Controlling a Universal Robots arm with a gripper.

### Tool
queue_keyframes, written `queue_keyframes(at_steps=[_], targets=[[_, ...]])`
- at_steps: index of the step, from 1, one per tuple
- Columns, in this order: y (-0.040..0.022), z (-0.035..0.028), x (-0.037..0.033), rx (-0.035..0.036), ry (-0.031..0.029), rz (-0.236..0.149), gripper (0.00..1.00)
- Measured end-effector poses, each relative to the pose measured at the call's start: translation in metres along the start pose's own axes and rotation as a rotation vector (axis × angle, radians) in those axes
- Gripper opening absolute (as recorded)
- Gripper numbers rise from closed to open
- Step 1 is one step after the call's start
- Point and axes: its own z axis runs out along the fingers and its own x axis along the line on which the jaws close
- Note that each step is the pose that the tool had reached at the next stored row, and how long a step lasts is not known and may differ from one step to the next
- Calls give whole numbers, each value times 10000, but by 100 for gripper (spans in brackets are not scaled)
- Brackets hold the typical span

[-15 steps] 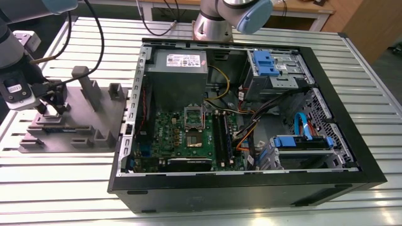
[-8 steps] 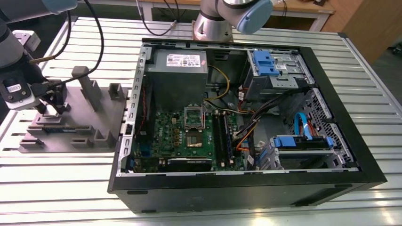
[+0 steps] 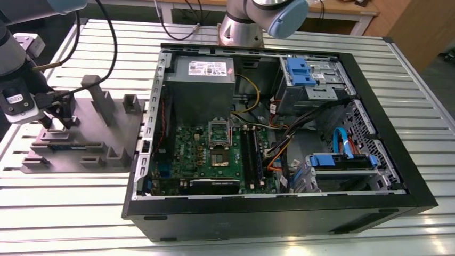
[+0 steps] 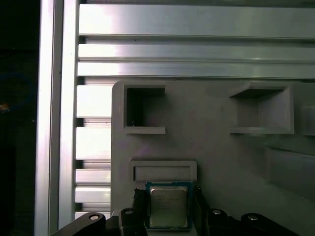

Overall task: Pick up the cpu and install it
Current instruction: 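Pick up the cpu and move it towards the insertion slot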

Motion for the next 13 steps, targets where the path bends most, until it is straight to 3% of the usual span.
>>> queue_keyframes(at_steps=[13], targets=[[2,-11,0,1,3,-3,47]])
